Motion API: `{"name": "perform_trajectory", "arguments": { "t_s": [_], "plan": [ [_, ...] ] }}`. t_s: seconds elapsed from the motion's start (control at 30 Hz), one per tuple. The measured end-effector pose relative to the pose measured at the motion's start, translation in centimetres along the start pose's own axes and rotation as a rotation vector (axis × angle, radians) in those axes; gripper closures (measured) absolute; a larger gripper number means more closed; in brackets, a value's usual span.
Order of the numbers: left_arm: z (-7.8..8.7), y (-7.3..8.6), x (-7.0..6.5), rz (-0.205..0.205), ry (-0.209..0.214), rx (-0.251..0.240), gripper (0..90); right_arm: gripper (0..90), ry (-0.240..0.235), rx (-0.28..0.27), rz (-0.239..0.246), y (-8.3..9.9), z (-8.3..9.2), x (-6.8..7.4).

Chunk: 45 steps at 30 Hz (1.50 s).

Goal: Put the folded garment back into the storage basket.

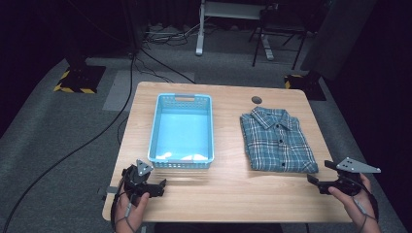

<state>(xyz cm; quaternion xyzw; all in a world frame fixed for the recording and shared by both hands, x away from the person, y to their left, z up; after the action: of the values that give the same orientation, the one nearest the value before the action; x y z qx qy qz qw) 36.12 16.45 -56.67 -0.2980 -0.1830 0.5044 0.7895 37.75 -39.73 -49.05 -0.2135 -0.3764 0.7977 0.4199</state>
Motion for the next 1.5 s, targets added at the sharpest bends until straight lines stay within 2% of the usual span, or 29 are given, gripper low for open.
{"name": "perform_trajectory", "arguments": {
  "t_s": [0.97,1.5],
  "plan": [
    [0.0,0.0,0.0,0.000,0.001,0.000,0.2,4.9,0.001,-0.024,0.032,-3.9,1.4,0.1],
    [0.0,0.0,0.0,-0.001,0.000,0.000,0.2,4.7,0.005,-0.044,0.047,-6.3,1.1,0.0]
  ]
}}
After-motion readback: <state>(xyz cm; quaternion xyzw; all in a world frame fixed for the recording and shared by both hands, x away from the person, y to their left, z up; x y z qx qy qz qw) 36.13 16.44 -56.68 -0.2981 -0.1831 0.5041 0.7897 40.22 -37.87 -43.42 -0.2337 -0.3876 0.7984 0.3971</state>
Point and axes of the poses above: each handheld gripper's, and its own axes: z roughly backward along the jaws, y roughly out of its underside, x roughly to its left, the point moved 8 cm from there along -z, roughly forward along the jaws, and after that the axes turned 2 degrees about x, right-handed, at the moved point
